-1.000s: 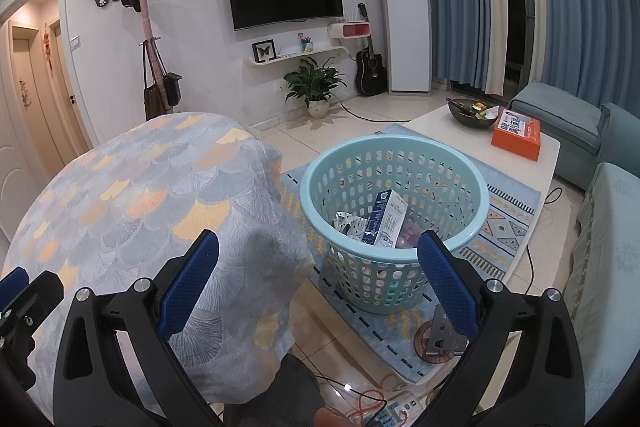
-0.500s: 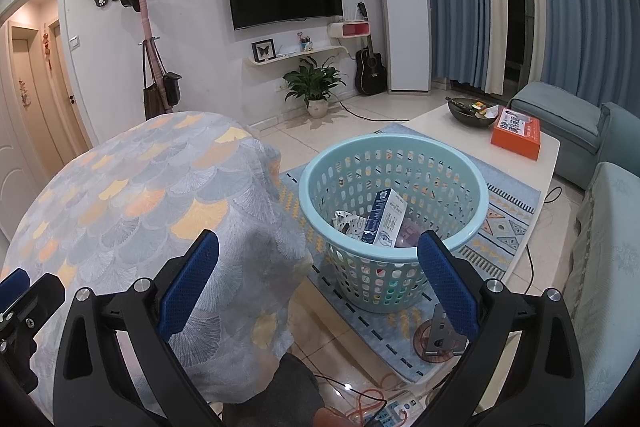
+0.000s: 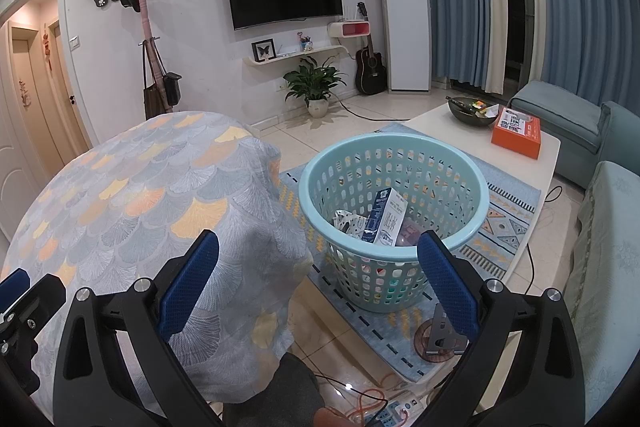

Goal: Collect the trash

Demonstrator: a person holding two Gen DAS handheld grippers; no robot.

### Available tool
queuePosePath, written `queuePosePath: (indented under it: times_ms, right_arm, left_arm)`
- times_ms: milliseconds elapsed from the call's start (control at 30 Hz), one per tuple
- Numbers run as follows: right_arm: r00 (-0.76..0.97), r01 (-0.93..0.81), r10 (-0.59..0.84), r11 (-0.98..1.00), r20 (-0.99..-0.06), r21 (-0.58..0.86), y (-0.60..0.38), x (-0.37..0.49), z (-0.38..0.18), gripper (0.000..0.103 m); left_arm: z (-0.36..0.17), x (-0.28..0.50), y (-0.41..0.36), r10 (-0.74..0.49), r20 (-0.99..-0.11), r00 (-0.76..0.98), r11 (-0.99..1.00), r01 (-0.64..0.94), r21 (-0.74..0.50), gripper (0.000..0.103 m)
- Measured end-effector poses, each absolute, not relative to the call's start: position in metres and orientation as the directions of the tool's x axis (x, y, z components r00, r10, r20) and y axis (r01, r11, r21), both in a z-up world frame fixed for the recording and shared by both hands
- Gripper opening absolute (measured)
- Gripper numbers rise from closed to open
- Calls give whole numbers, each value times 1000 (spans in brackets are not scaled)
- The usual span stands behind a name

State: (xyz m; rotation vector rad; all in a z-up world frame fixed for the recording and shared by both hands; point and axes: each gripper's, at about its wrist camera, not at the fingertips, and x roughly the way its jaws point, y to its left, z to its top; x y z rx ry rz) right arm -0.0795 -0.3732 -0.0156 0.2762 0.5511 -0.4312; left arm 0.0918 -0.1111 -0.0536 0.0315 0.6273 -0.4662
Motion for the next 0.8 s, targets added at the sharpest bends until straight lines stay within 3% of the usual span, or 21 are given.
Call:
queuePosePath:
  times_ms: [800]
  right_arm:
    - [766,464,-318,875,-558,138,-373,-79,-17,95]
  left_arm:
    - [-54,90,-112,-413,-570,710,895,433,-108,92]
